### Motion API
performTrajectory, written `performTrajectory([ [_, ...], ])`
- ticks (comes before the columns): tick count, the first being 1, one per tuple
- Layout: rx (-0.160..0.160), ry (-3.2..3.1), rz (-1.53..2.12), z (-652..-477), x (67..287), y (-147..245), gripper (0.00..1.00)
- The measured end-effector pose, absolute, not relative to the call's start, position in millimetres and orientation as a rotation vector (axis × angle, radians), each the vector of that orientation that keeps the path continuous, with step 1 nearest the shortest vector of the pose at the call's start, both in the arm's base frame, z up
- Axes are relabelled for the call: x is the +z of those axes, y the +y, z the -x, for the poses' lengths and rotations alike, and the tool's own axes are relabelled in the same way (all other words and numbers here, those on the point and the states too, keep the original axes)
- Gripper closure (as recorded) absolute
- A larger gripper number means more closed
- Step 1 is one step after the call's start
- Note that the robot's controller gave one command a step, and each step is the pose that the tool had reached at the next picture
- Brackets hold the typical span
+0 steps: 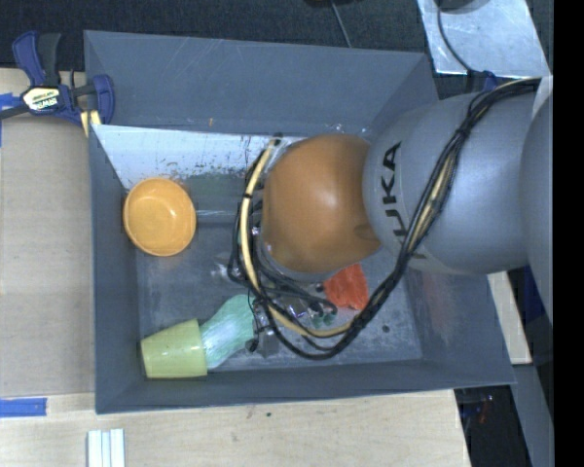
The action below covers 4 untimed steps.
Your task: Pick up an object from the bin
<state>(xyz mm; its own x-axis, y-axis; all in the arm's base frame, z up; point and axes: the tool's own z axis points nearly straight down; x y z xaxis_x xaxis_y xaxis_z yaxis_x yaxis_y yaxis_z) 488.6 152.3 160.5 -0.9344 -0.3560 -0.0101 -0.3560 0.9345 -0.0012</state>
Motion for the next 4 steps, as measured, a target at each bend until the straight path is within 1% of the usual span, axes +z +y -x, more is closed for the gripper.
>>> performTrajectory([
  [1, 0.001, 2.997, 0.941, -483.1, 124, 181, 0.00],
  [2, -0.001, 2.967, 1.002, -502.8, 70, 169, 0.00],
  [3, 0.001, 2.902, 1.182, -496.7, 70, 174, 1.00],
  [4, 0.001, 2.902, 1.181, -496.6, 70, 174, 1.00],
])
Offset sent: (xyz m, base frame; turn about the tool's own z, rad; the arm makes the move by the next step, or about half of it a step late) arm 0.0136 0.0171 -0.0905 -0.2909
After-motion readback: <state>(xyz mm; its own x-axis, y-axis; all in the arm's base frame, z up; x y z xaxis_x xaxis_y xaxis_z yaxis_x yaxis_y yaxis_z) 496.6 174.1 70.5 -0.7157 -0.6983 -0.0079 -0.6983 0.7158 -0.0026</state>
